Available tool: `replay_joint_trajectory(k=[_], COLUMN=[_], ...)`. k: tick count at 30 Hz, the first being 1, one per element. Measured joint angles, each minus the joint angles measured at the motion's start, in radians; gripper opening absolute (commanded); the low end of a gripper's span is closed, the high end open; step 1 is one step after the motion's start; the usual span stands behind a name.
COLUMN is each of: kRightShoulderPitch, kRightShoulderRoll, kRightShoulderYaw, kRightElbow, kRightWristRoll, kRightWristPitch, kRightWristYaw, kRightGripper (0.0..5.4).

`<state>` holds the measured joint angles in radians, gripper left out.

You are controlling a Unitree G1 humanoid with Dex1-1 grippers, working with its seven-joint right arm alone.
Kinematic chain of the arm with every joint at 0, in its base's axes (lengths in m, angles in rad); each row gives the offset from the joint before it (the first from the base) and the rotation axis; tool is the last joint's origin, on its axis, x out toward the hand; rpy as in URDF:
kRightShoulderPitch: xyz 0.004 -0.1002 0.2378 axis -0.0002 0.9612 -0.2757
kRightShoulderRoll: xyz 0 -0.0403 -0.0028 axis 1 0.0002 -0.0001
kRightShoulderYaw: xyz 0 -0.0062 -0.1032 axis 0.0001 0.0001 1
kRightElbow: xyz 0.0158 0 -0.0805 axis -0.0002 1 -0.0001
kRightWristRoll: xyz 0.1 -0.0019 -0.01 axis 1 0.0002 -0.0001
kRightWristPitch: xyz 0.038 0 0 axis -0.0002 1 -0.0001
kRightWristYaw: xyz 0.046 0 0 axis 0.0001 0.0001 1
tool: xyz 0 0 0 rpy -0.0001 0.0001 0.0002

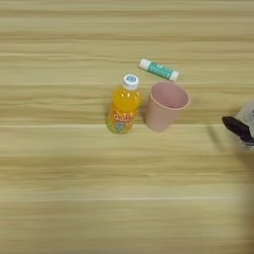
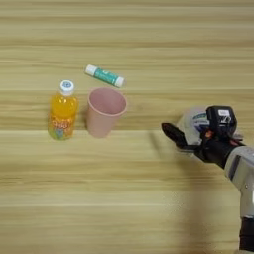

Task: Move the objects on the table

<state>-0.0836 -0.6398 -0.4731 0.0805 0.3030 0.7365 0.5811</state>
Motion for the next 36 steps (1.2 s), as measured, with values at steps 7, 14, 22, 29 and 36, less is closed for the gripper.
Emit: replay_joint_trajectory(k=[7,14,22,29,36], kRightShoulderPitch=[-0.047,-0.093,-0.127,-0.135,-0.149], kRightShoulderRoll=[-0.053,-0.064,-0.064,-0.042,-0.019], kRightShoulderYaw=[0.064,0.113,0.153,0.17,0.199], kRightElbow=[0.083,0.157,0.192,0.163,0.133], kRightWristRoll=[-0.016,-0.035,-0.041,-0.035,-0.023], kRightWristPitch=[0.012,-0.006,-0.006,0.001,0.017], kRightWristYaw=[0.038,0.058,0.09,0.105,0.104], kRightGripper=[5.37,5.37,5.37,5.37,5.37])
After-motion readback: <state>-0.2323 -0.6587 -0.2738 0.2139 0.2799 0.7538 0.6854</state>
